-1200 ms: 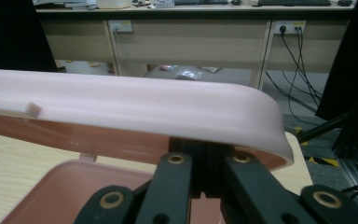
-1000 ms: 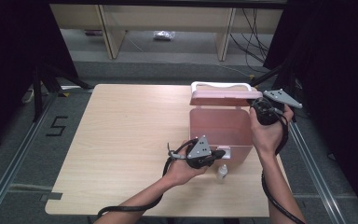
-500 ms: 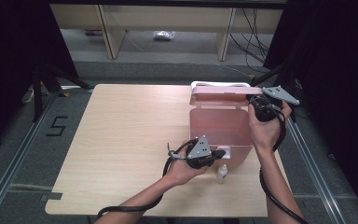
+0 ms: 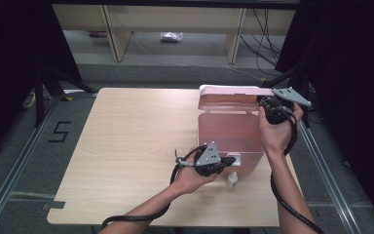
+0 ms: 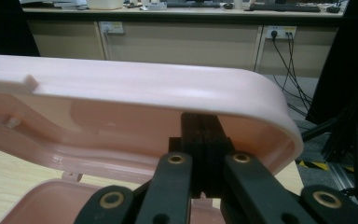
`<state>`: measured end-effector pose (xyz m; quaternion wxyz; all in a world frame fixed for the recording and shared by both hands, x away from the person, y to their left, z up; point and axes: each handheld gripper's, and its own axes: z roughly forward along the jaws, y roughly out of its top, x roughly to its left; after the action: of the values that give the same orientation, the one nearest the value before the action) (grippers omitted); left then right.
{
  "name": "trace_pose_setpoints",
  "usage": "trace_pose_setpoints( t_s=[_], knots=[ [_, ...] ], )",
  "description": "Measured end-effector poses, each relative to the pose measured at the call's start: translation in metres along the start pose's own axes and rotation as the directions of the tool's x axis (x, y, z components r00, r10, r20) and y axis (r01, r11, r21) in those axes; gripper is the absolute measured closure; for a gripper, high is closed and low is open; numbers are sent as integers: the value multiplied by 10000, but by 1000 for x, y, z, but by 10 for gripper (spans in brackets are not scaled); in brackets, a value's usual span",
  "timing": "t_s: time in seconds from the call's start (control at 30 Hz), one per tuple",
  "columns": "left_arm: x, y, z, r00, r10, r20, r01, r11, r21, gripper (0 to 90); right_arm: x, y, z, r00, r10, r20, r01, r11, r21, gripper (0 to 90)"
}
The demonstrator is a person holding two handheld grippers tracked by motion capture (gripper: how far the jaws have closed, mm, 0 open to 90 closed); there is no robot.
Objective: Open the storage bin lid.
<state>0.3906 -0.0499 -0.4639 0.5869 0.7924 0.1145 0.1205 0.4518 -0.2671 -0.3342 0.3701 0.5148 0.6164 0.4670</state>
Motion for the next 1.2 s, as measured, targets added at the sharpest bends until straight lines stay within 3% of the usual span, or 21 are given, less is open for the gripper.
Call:
trace_pose_setpoints(
  t_s=[0.8, 0.93, 1.07, 1.1, 1.2],
  knots=[
    [0, 0, 0, 10000, 4, -5, -4, 10000, 24, 896, 0, 4, 10, 9998, -150, 108, 151, 9998, -94, 900],
    [0, 1, 0, 10000, 39, -20, -39, 10000, 28, 896, 2, 5, 11, 9999, 76, 152, -75, 10000, -27, 900],
    [0, 1, 0, 10000, 67, -18, -67, 10000, 38, 896, 2, 5, 14, 9998, -103, 192, 105, 9999, -107, 900],
    [0, 1, 0, 10000, 54, -17, -54, 10000, 38, 896, 3, 5, 14, 9998, 66, 211, -65, 10000, -61, 900],
    [0, 1, 1, 10000, 54, -28, -54, 10000, 26, 896, 2, 6, 15, 9997, -149, 191, 151, 9998, -95, 900]
  ],
)
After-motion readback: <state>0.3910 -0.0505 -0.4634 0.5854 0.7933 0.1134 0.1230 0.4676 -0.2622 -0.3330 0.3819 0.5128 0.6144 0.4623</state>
